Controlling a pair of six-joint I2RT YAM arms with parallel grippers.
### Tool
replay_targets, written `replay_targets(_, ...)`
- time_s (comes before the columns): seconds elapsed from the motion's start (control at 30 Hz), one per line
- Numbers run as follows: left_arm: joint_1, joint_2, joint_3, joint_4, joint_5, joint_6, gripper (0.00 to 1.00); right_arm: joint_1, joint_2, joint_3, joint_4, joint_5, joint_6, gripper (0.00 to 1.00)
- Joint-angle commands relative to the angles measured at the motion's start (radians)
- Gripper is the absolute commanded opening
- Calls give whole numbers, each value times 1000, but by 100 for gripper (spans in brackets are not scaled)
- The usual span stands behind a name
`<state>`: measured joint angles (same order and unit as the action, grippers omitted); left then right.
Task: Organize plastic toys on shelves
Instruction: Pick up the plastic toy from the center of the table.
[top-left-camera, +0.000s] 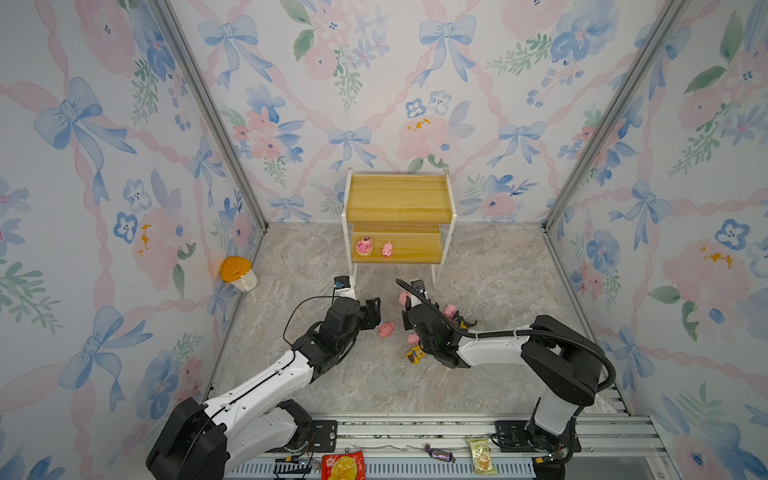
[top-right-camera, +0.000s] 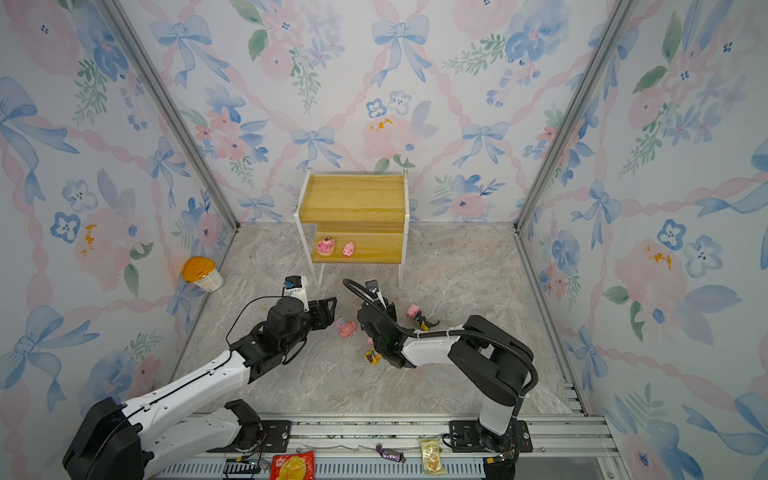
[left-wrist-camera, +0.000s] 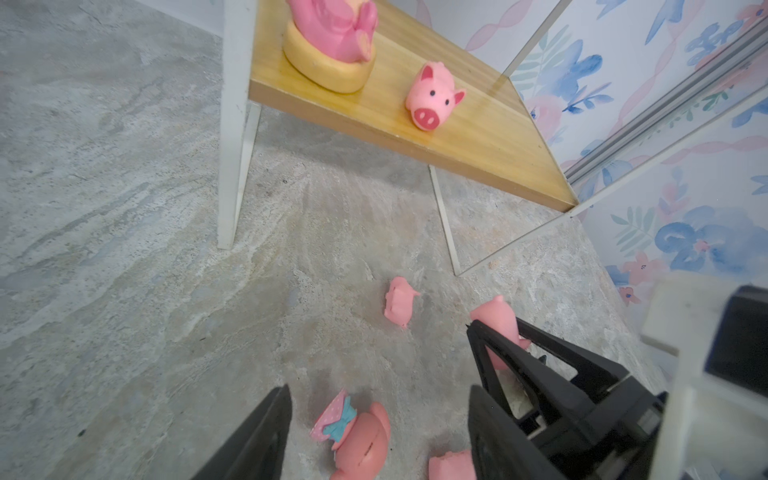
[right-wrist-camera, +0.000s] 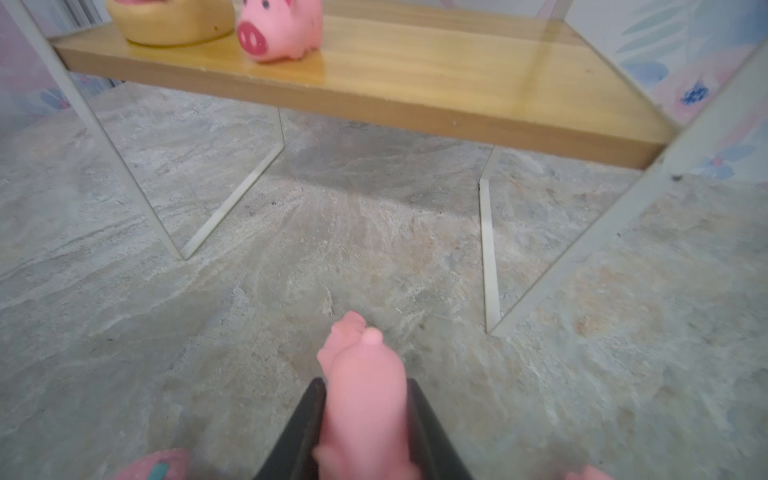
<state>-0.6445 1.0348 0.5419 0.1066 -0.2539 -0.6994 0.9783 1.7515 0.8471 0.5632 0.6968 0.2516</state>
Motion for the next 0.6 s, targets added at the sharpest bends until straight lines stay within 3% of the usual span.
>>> replay_targets(0.0,9,-17,-31,-23,-28,8,68,-8,-18,80,-67,20,-44,32)
replay_targets(0.57,34,-51,-91,-15,-19,0,68,-115,135,351,-90,-46,-124,32)
